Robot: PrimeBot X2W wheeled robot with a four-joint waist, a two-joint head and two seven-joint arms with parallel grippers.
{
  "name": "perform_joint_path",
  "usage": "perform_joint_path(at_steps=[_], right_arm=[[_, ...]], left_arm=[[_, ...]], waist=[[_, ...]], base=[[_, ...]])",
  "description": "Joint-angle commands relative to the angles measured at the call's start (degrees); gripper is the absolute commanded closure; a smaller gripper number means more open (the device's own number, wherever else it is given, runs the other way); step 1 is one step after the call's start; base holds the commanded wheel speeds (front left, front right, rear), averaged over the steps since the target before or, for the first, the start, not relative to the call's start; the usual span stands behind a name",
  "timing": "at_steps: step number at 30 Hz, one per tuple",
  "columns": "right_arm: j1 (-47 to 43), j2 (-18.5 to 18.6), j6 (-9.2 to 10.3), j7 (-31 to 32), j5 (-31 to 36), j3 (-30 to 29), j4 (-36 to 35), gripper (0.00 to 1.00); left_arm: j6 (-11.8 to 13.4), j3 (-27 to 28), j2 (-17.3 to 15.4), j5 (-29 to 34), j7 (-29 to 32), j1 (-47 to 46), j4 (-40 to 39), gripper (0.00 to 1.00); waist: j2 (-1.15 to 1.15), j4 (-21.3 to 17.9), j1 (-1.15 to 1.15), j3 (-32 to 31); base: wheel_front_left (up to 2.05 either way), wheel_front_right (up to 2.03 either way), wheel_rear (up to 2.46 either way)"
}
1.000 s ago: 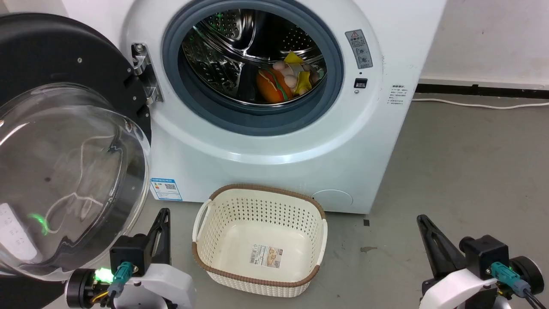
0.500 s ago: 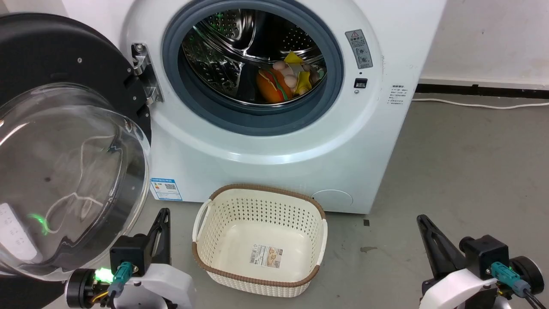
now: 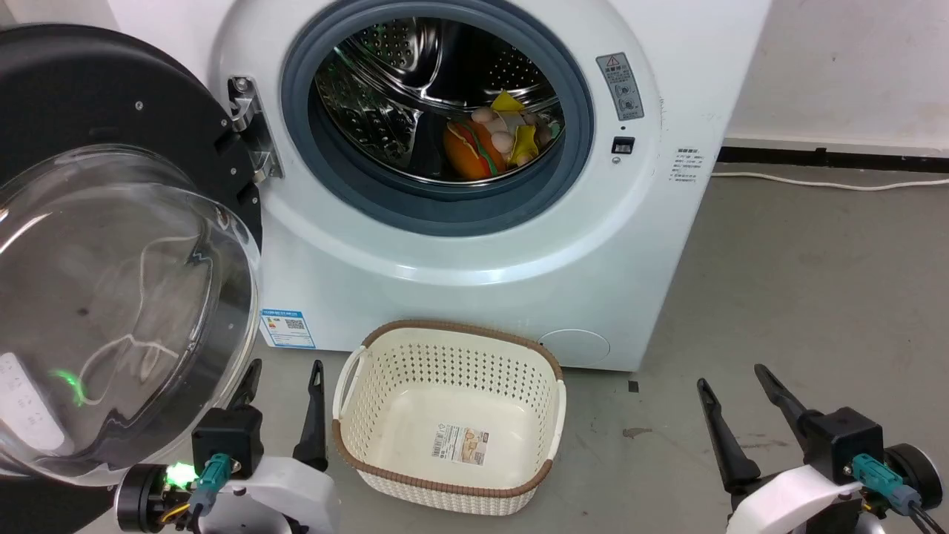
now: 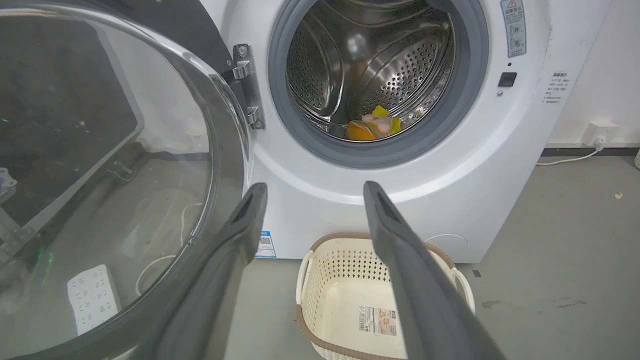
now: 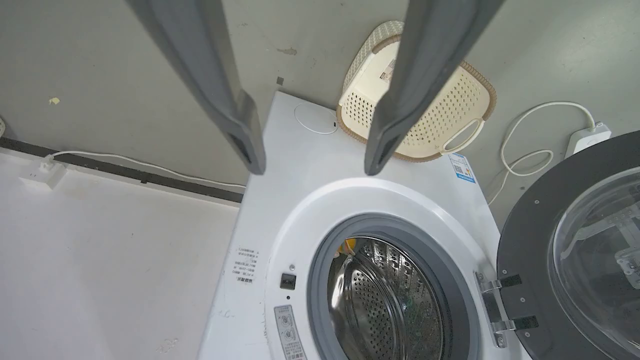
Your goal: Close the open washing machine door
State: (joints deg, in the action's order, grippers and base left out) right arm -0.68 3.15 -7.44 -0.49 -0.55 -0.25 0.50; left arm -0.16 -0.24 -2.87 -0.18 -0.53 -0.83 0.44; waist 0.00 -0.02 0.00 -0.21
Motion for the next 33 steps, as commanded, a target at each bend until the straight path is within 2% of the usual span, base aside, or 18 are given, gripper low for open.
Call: perform_joint_path(at_steps=[1,12,23,33], right_arm=[[0.0,0.0,0.00,-0.6,-0.4,-0.2,0.2,0.00],[-0.2,-0.1,-0.01,-1.9,-1.3,-0.4,0.8,0.00],[-0.4,-0.1,-0.01,-3.2,-2.1,-0.2,1.2,0.00],[1.6,-0.1,-0.01,-4.4,-2.1,2.3,2.6,0.00]], left_arm=[[0.2,-0.1,0.0,-0.2,-0.5,0.0,0.2,0.00],[0.2,-0.4,0.0,-0.6,-1.8,0.1,0.9,0.00],[0.0,-0.3,0.0,-0.7,-3.1,0.2,1.8,0.00],[0.7,0.9,0.0,-1.3,-4.3,0.7,1.3,0.00]], waist=[[0.00,0.0,0.00,0.0],[0.00,1.7,0.00,-0.6],[0.00,6.1,0.00,-1.1],[0.00,9.1,0.00,-0.4]], base=[[0.00,0.00,0.00],[0.00,0.00,0.00],[0.00,0.00,0.00],[0.00,0.00,0.00]])
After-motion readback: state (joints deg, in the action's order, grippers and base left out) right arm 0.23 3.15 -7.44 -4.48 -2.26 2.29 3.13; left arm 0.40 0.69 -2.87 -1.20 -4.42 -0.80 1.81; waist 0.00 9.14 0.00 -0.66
